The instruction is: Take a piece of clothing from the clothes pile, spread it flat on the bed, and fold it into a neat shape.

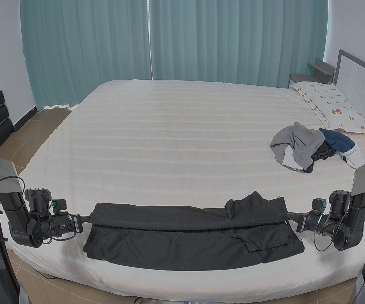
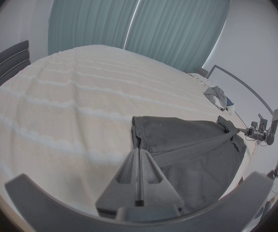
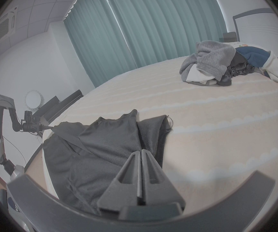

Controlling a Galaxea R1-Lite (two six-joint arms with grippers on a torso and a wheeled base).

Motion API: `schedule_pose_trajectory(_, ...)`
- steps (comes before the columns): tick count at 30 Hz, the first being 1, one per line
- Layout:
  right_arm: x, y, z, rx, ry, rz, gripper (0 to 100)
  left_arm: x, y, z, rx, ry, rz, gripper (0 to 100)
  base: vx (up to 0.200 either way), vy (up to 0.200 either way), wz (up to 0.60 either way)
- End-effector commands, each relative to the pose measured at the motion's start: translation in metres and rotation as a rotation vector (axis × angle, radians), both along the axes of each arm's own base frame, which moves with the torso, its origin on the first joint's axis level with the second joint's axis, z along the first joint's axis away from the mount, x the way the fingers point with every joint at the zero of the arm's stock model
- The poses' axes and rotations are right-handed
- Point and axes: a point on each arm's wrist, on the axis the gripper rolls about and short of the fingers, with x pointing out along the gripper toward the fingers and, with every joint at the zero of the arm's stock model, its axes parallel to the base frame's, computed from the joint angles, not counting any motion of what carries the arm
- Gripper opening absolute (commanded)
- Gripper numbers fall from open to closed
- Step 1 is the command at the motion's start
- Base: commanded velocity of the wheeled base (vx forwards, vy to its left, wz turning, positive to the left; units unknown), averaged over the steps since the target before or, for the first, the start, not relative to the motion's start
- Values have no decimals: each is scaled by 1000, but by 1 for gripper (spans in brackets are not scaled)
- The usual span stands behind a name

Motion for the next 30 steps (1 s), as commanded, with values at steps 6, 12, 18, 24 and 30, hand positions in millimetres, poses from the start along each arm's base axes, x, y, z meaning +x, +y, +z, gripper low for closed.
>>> schedule_pose_trajectory(6, -6, 2, -17, -37, 44, 31, 0, -3, 2, -6, 2, 26, 3, 0, 0, 0, 0)
schedule_pose_trajectory(12, -6, 3, -18, -38, 47, 34, 0, -3, 1, -7, 2, 28, 1, 0, 0, 0, 0)
schedule_pose_trajectory(18, -5, 2, -14, -34, 32, 33, 100, -3, 1, -6, 3, 23, 1, 100, 0, 0, 0)
schedule_pose_trajectory(24, 0, -4, 0, -16, -14, 3, 100, 1, 4, -1, -4, -2, 12, 100, 0, 0, 0)
schedule_pose_trajectory(30, 10, -6, 17, 94, -30, -57, 100, 12, 7, 6, -68, -23, 70, 100, 0, 0, 0)
